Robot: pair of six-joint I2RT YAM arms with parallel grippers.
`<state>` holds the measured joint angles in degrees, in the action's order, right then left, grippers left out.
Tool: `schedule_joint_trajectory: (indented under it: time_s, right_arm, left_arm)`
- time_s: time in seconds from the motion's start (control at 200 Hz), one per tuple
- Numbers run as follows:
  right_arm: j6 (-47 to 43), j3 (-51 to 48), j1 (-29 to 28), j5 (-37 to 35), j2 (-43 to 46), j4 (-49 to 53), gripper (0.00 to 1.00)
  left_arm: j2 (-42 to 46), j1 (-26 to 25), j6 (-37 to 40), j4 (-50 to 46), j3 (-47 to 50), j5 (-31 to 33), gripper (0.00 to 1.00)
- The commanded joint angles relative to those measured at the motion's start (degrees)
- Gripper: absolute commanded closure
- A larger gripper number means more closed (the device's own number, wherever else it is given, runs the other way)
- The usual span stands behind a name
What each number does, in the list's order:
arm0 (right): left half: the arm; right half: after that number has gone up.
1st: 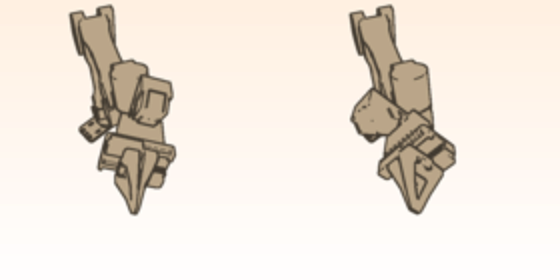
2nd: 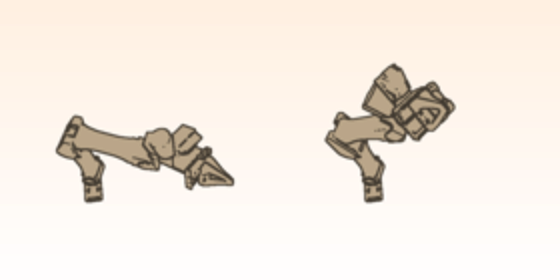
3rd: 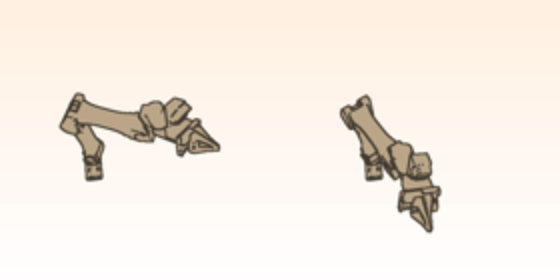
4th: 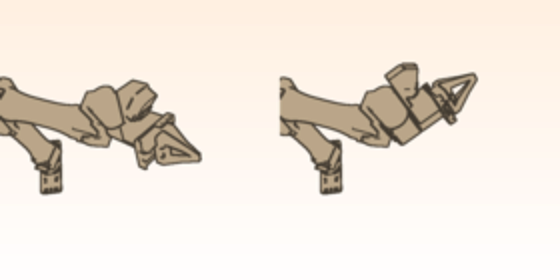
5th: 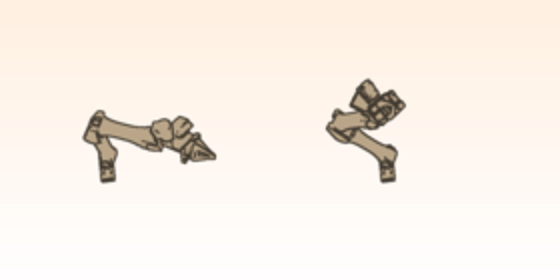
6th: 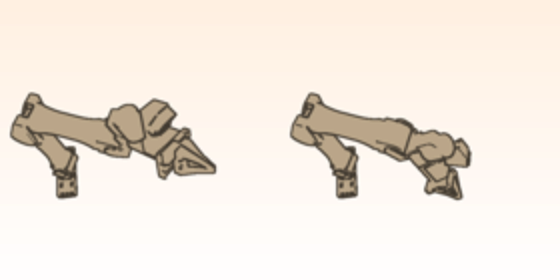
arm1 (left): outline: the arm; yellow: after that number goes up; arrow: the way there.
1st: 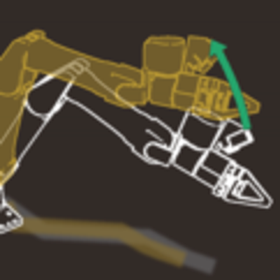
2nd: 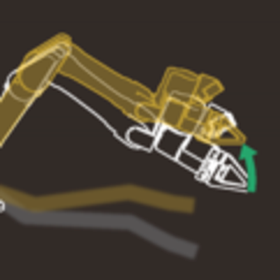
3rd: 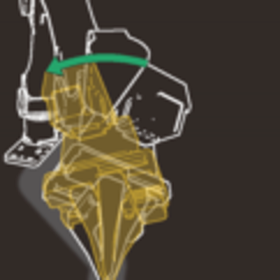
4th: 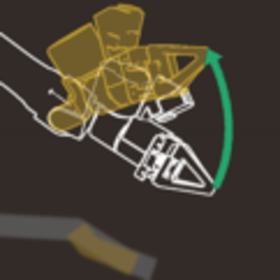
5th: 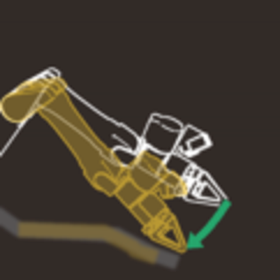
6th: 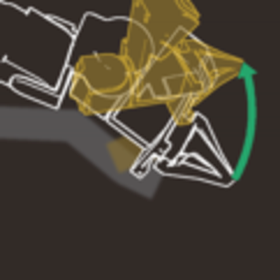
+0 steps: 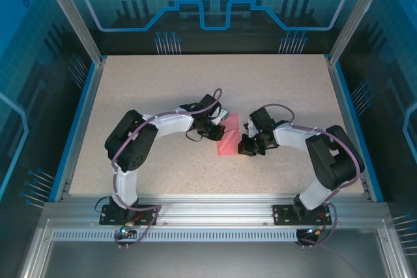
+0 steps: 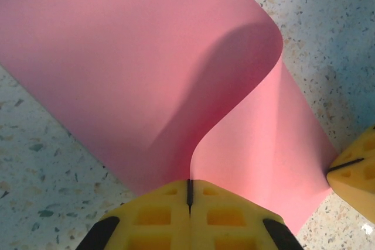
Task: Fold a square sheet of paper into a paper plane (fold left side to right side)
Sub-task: Fold the triangle a second time at the center of the table.
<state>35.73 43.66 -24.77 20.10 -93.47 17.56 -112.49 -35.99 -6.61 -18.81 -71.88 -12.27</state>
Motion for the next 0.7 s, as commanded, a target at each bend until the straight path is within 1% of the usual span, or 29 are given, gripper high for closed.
schedule_joint_trajectory:
  time_s: [0.0, 0.41, 0.695]
  right_arm:
    - [-0.58, 0.32, -0.8, -2.21, -1.87, 3.8, 1.0]
    - [-0.66, 0.7, -1.0, -2.33, -2.51, 4.32, 1.0]
    - [-0.66, 0.9, -1.06, -2.43, -2.68, 4.59, 1.0]
  left_arm:
    - [-0.78, 0.62, 1.83, -0.48, -1.53, 0.1, 1.0]
    - [-0.13, 0.63, 1.59, 0.57, -0.57, 2.22, 1.0]
    - [-0.76, 0.63, 1.72, 0.66, -0.59, 1.8, 0.99]
